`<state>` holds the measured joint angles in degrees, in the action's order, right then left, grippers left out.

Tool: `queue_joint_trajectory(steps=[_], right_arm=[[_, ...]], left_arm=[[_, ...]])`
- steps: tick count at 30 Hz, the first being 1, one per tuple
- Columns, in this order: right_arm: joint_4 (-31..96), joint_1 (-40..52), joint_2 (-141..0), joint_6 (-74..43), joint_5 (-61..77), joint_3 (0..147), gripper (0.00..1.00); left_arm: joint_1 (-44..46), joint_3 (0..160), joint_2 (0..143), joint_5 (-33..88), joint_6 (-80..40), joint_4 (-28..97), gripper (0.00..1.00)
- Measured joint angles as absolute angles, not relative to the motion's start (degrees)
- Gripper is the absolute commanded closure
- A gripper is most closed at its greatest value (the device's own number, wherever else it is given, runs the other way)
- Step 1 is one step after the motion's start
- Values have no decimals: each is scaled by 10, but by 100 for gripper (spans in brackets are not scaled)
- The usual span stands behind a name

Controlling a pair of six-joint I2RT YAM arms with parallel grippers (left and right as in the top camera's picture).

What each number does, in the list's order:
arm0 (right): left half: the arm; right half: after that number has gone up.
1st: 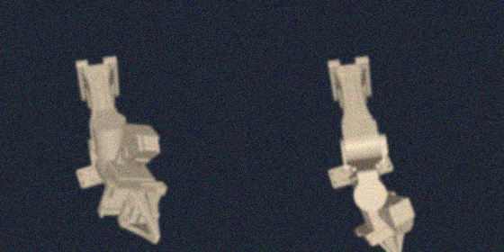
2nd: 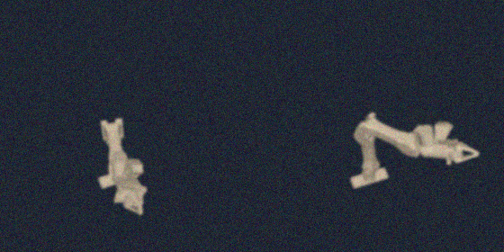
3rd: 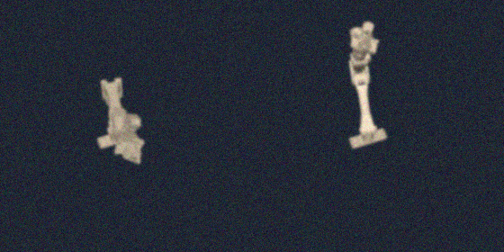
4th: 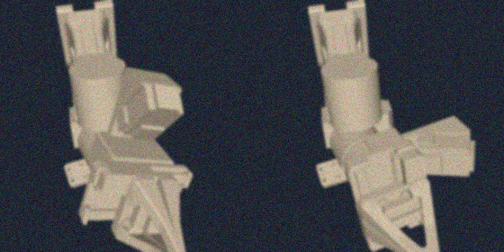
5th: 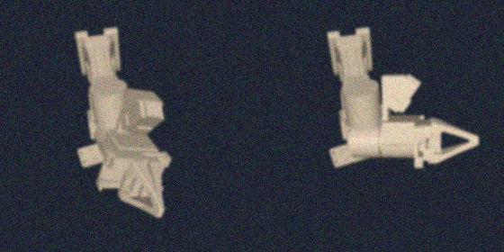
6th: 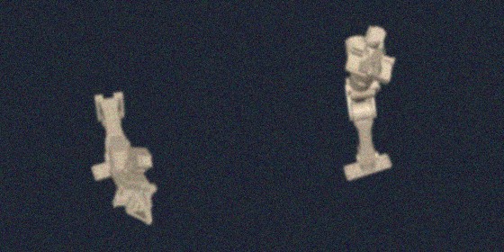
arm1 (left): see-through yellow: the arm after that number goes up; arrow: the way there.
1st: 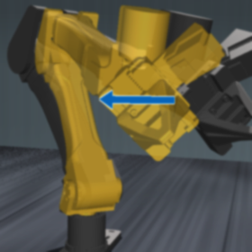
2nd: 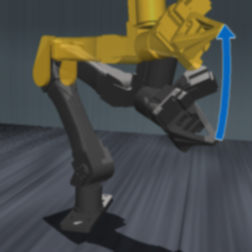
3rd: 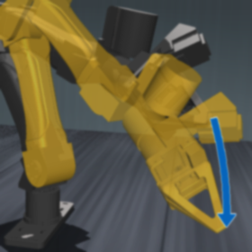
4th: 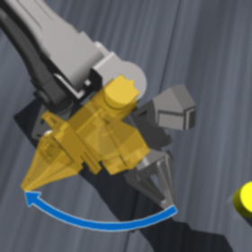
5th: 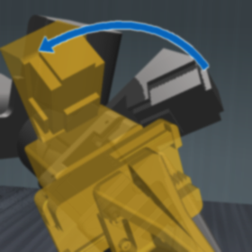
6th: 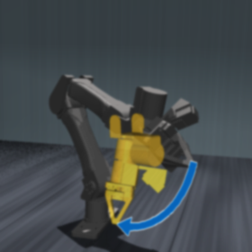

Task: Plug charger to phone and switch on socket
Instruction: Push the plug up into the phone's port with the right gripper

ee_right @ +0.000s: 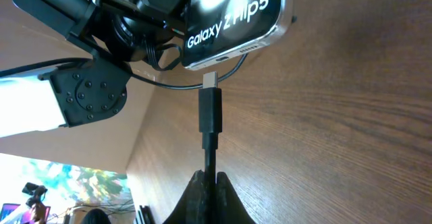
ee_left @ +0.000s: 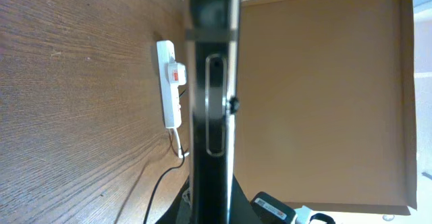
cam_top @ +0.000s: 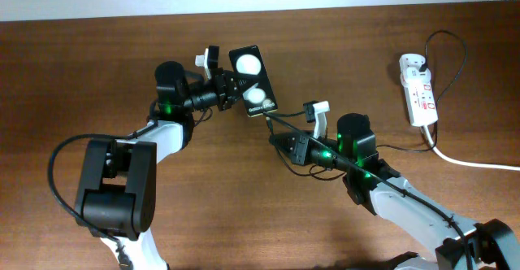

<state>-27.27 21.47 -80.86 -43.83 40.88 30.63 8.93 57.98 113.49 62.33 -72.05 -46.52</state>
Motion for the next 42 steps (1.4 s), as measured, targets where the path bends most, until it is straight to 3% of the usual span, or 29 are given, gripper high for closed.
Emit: queue_joint_trajectory(steps=[19,42], right_arm=[[-273,252,-823,-440,320,312,96],[-276,252,-841,-437,359,328,96]], left_arm=[[89,580,1135,623,-721,-465,100],[76,580,1135,623,-721,-465,100]])
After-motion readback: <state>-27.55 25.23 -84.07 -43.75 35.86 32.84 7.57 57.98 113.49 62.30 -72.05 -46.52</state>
